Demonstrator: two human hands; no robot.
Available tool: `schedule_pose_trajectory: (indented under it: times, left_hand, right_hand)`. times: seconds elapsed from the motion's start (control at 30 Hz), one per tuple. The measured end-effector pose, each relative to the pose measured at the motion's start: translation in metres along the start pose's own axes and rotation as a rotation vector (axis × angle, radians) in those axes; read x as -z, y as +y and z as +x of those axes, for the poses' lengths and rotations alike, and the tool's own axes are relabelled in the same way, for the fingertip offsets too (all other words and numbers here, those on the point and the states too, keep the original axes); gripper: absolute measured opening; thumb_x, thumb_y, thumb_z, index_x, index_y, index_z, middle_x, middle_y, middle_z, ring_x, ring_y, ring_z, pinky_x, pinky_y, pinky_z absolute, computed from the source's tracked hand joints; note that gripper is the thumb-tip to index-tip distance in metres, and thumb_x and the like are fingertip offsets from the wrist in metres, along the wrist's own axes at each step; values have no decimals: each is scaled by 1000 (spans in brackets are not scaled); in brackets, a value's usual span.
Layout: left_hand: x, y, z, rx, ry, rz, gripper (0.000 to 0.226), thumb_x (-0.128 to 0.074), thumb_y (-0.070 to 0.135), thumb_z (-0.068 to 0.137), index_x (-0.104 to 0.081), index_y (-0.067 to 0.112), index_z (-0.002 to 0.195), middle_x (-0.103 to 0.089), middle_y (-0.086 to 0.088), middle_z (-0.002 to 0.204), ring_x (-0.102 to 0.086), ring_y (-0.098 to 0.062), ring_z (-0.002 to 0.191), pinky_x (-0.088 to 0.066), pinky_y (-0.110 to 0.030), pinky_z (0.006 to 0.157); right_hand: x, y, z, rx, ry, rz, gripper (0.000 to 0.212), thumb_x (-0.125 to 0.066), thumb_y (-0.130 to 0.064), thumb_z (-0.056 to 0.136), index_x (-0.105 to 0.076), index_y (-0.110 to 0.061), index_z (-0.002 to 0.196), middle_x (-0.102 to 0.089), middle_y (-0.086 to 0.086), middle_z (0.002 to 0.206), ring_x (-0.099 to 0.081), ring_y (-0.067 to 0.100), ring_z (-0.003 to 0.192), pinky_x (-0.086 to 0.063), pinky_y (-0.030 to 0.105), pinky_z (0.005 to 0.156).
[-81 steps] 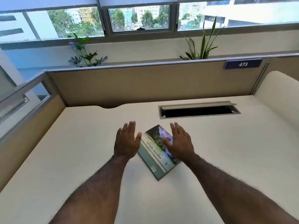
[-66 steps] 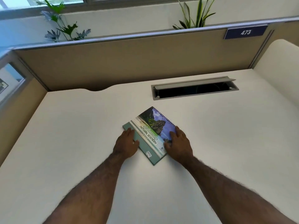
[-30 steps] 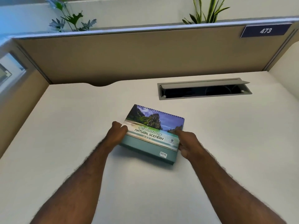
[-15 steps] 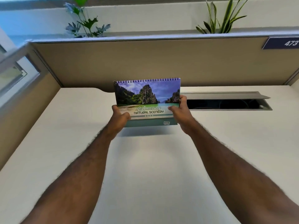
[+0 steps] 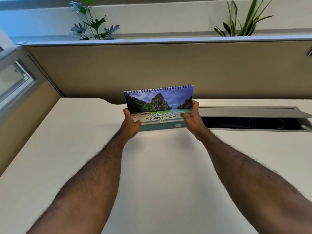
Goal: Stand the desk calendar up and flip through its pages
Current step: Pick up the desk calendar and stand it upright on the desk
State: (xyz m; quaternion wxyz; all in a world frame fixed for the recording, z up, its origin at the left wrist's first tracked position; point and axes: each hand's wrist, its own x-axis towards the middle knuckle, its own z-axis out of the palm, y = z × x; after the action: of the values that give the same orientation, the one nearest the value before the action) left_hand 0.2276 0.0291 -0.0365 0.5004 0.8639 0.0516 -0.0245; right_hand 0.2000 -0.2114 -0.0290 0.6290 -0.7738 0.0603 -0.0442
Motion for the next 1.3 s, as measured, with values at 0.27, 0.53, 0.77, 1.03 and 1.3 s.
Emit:
schedule_pose_trajectory:
  times: [0.27, 0.53, 0.77, 1.03, 1.3]
  left_hand:
    - [-10, -27, 17, -48, 12, 90, 51, -57, 6, 82, -23, 12, 119, -55, -14, 124, -57, -33, 106, -49, -39, 90]
    - [-16, -49, 10, -27, 2, 142, 47, -52, 6, 86, -27, 6, 126, -49, -16, 135, -51, -35, 117, -38, -32, 95]
    - [-15, -53, 9, 9, 89, 253, 29, -44, 5, 88, -41, 4, 117, -58, -23, 120, -54, -44, 105, -43, -41, 88]
    - [-12, -56, 10, 1, 97, 243, 31, -45, 9, 90, -50, 6, 120, -59, -19, 125, -53, -38, 112, -42, -37, 95]
    - [-14, -56, 7, -15, 109, 152, 41, -44, 0, 85, -54, 14, 122, -61, -15, 125, -54, -35, 114, -38, -27, 91]
  right_hand:
    - [-13, 19, 8, 33, 74, -33, 54, -50, 0, 92, -29, -14, 139, -56, 7, 124, -58, 20, 106, -48, 23, 87]
    - [-32, 25, -20, 112, 424, -248, 47, -59, -5, 86, -46, 1, 131, -56, 19, 129, -55, 32, 118, -45, 39, 101]
    - [-32, 20, -22, 1, 506, -284, 37, -66, -22, 89, -54, -3, 119, -63, 15, 119, -61, 28, 105, -53, 48, 90]
    - [-28, 14, -25, -89, 597, -281, 30, -72, -35, 85, -58, -10, 96, -69, 7, 88, -61, 22, 77, -49, 33, 69]
    - [-21, 14, -24, -53, 621, -464, 25, -63, -38, 91, -69, -13, 92, -74, 12, 83, -63, 28, 70, -48, 32, 62]
